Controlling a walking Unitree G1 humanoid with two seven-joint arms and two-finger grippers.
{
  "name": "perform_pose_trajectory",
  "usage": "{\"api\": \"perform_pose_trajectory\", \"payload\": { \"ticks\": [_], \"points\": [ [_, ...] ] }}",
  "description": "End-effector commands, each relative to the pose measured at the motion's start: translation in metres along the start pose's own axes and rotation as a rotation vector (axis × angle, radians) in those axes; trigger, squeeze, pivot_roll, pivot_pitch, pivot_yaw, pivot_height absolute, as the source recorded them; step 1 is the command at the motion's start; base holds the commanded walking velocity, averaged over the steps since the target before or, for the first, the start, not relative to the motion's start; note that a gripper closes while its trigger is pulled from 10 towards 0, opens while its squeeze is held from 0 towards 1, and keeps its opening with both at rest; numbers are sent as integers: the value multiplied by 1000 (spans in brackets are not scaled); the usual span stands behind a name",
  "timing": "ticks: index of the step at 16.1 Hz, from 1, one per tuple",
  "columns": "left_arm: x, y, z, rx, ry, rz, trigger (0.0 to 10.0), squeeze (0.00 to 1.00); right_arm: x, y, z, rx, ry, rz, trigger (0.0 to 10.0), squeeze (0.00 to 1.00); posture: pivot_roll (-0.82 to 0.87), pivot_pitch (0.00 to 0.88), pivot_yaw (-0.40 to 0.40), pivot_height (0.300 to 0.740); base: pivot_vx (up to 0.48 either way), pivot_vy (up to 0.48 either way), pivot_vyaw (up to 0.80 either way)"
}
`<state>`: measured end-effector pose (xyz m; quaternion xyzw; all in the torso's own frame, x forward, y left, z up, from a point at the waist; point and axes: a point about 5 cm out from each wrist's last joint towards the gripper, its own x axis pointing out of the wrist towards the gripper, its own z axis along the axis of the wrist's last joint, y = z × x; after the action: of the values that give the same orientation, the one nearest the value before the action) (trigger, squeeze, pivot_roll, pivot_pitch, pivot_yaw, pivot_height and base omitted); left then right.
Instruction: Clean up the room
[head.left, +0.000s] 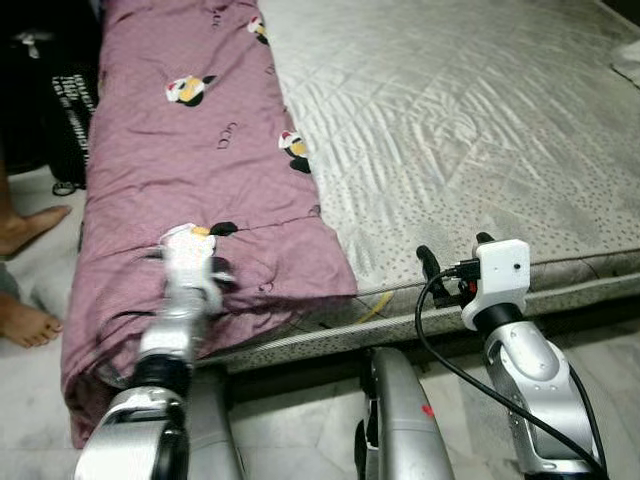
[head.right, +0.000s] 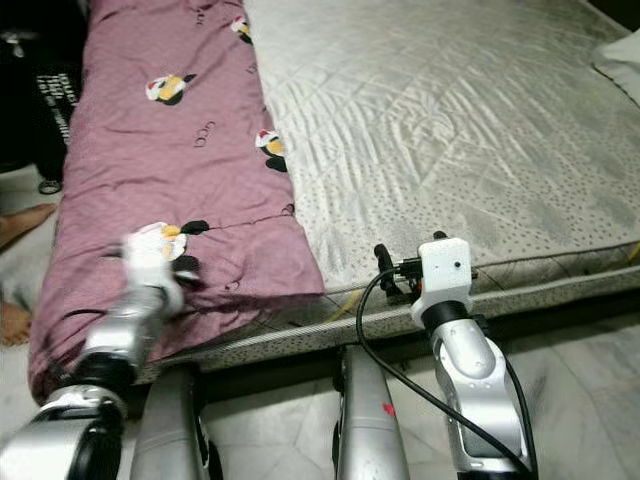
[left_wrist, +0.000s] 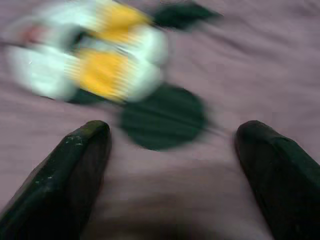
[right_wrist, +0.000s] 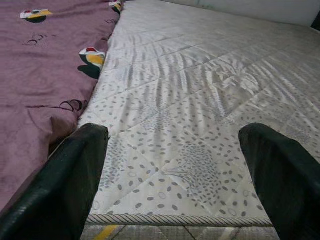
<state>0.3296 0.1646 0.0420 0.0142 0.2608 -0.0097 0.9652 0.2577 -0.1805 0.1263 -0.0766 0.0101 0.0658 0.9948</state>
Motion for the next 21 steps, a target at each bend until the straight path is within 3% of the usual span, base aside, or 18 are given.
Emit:
{"api": "perform_pose_trajectory", "payload": {
  "ticks": [1, 4, 6, 8, 10, 11, 13, 15, 17, 19, 20, 21],
  "points": [
    [0, -16, -8, 100, 45, -112, 10000, 0, -1, 0, -2, -6, 6, -4, 10000, 0, -123, 60, 2, 552, 0, 0, 0],
    [-5, -52, -15, 205, 74, -347, 10000, 0, -1, 0, -2, -17, 5, -4, 10000, 0, -121, 53, 1, 552, 0, 0, 0],
    [-10, -68, -27, 287, 117, -465, 10000, 0, 1, 2, -2, -23, 1, 2, 10000, 0, -119, 49, 0, 552, 0, 0, 0],
    [-14, -74, -36, 330, 142, -526, 10000, 0, 4, 3, -1, -23, -5, 3, 10000, 0, -115, 47, 2, 552, 0, 0, 0],
    [-15, -69, -21, 371, 19, -462, 10000, 0, 8, 5, 0, -15, -18, 9, 10000, 0, -96, 41, 6, 552, 0, 0, 0],
    [-18, -63, -3, 343, -112, -409, 10000, 0, 13, 8, 1, -8, -26, 16, 10000, 0, -85, 38, 8, 552, 0, 0, 0],
    [-34, -54, 24, 290, -324, -334, 10000, 0, 26, 15, 1, 1, -39, 39, 10000, 0, -55, 35, 11, 552, 0, 0, 0],
    [-61, -38, 48, 214, -543, -222, 10000, 0, 43, 21, 2, 7, -45, 52, 10000, 0, 14, 26, 2, 552, 0, 0, 0],
    [-80, -26, 57, 172, -648, -144, 10000, 0, 52, 24, 3, 22, -45, 56, 10000, 0, 49, 26, -5, 552, 0, 0, 0],
    [-92, -16, 57, 139, -681, -81, 10000, 0, 59, 28, 3, 29, -46, 67, 10000, 0, 87, 30, -14, 552, 0, 0, 0],
    [-107, 1, 51, 102, -686, 26, 10000, 0, 69, 36, 3, 35, -35, 94, 10000, 0, 121, 37, -21, 552, 0, 0, 0],
    [-125, 23, 34, 108, -652, 160, 10000, 0, 82, 50, -8, 30, 57, 136, 10000, 0, 140, 39, -22, 552, 0, 0, 0]
  ]
}}
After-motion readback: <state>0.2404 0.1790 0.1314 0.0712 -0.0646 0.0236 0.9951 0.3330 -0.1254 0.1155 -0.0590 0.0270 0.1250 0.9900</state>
